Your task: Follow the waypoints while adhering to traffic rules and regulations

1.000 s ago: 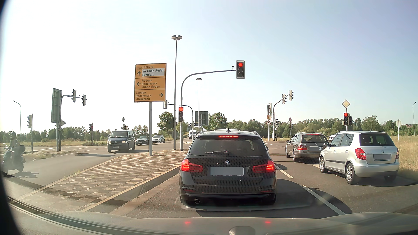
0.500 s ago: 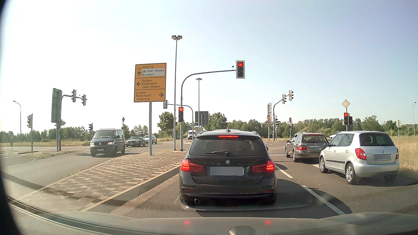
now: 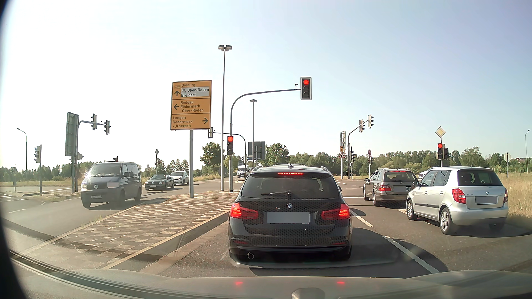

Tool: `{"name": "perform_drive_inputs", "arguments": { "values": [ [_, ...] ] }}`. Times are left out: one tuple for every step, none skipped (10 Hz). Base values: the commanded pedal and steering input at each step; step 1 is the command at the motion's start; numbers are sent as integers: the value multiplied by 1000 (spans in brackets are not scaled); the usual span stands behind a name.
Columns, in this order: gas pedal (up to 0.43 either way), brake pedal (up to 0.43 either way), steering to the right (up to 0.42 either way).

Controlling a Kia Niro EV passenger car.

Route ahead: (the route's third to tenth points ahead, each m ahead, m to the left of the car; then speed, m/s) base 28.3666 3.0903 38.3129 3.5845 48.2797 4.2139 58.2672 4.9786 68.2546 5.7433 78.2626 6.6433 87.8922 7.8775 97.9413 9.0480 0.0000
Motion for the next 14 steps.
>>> {"name": "perform_drive_inputs", "arguments": {
  "values": [
    [0, 396, -6],
    [0, 402, -7],
    [0, 402, -6],
    [0, 402, -6],
    [0, 396, -6],
    [0, 396, -7],
    [0, 396, -6],
    [0, 396, -7],
    [0, 402, -6],
    [0, 396, -6],
    [0, 396, -6],
    [0, 396, -6],
    [0, 402, -6],
    [0, 396, -6]
  ]
}}
